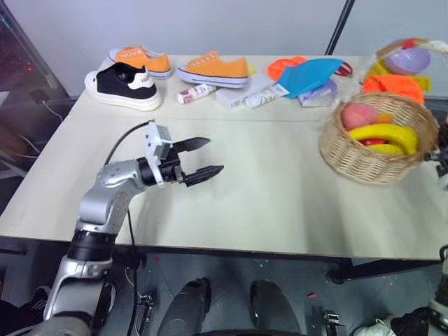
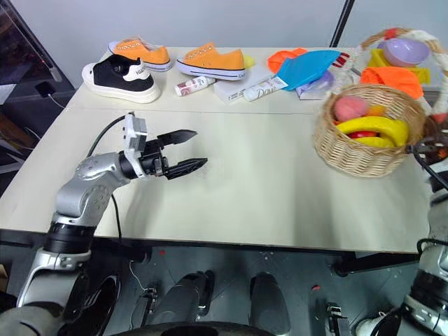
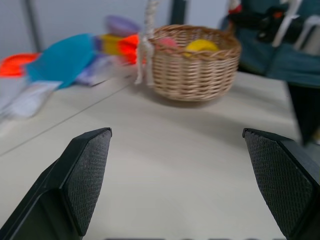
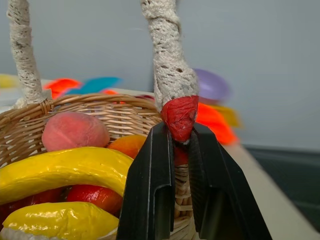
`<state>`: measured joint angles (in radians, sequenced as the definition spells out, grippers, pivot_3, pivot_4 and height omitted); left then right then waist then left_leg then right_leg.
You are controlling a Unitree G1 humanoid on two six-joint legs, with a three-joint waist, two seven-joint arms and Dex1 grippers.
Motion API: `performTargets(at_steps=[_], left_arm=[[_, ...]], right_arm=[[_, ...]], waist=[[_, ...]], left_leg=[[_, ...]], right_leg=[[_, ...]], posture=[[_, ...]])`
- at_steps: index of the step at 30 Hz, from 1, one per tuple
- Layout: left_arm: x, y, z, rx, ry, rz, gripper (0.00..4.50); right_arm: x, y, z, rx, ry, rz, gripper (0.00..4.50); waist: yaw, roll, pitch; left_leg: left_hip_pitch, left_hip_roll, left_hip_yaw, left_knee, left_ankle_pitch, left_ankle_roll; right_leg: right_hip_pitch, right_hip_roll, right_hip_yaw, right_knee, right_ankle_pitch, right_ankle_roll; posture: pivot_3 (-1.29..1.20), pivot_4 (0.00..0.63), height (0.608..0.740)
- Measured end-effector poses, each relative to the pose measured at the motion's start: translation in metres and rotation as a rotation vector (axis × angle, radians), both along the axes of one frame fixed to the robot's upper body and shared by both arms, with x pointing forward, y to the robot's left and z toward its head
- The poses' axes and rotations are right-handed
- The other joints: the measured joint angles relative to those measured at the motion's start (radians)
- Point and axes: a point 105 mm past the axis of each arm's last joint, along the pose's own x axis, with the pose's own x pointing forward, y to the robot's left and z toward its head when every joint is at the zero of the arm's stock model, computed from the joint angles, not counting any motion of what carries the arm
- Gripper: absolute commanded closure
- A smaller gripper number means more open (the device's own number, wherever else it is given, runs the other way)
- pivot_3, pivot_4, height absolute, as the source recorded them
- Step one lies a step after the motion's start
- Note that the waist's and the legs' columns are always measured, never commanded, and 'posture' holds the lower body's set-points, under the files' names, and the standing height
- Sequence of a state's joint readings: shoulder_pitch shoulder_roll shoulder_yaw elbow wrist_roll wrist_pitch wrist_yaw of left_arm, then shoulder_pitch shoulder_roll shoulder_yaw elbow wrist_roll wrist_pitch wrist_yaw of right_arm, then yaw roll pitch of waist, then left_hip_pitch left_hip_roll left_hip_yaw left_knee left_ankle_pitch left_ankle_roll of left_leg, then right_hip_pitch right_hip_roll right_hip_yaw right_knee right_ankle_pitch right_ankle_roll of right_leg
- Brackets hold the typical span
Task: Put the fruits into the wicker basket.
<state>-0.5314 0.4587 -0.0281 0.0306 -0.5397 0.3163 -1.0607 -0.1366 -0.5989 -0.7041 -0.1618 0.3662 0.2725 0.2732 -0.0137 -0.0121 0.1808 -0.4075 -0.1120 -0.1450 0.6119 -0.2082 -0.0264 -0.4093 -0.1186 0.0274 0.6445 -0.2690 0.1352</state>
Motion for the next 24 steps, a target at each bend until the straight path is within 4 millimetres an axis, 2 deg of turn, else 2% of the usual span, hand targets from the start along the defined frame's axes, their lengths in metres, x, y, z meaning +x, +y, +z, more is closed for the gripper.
performTargets(at_steps=[2,5,10,14,19,22,24], left_arm=[[0.004,-0.01,0.001,0.014,-0.015,-0.06,0.0],[0.007,-0.019,-0.003,0.03,-0.023,-0.109,0.0],[0.009,-0.023,-0.013,0.041,-0.009,-0.134,0.0],[0.009,-0.023,-0.014,0.049,-0.012,-0.132,0.0],[0.006,-0.02,-0.019,0.05,-0.001,-0.124,0.0],[0.006,-0.019,-0.023,0.051,0.011,-0.112,0.0],[0.006,-0.017,-0.023,0.053,0.008,-0.099,0.0]], right_arm=[[-0.016,-0.006,0.001,-0.003,-0.017,-0.056,4.47],[-0.026,-0.008,-0.004,0.027,-0.032,-0.097,4.47],[-0.027,-0.005,-0.02,0.112,-0.025,-0.124,4.47],[-0.026,0.003,-0.023,0.144,-0.035,-0.096,2.67],[-0.024,0.005,-0.019,0.142,-0.047,-0.095,0.1],[-0.023,0.007,-0.018,0.134,-0.042,-0.089,0.04],[-0.025,0.012,-0.009,0.124,-0.073,-0.08,0.04]], waist=[[0.0,0.0,0.0],[-0.004,0.001,0.0],[-0.002,0.001,0.0],[0.001,0.001,0.0],[0.0,0.001,-0.001],[0.001,0.001,-0.001],[0.001,0.001,-0.001]], left_leg=[[0.0,0.001,0.0,0.0,0.0,0.0],[0.001,0.001,0.001,0.0,0.0,0.0],[0.001,0.001,0.0,0.0,0.0,0.0],[0.001,0.001,-0.001,0.0,0.0,0.0],[0.001,0.001,-0.002,0.0,0.0,0.001],[0.001,0.001,-0.002,0.0,0.0,0.001],[0.001,0.001,-0.002,0.0,0.0,0.0]], right_leg=[[0.0,0.001,0.0,0.0,0.0,0.0],[0.0,0.001,0.001,0.0,0.0,0.0],[0.0,0.001,0.002,0.001,0.0,0.0],[0.0,0.001,0.002,0.001,0.0,0.0],[0.0,0.001,0.002,0.001,0.0,0.0],[0.0,0.001,0.002,0.001,0.0,0.0],[0.0,0.001,0.002,0.001,0.0,0.0]], posture=[[0.0,0.15,0.74],[0.0,0.15,0.74],[0.0,0.15,0.74],[0.0,0.15,0.74],[0.0,0.15,0.74],[0.0,0.15,0.74],[0.0,0.15,0.74]])
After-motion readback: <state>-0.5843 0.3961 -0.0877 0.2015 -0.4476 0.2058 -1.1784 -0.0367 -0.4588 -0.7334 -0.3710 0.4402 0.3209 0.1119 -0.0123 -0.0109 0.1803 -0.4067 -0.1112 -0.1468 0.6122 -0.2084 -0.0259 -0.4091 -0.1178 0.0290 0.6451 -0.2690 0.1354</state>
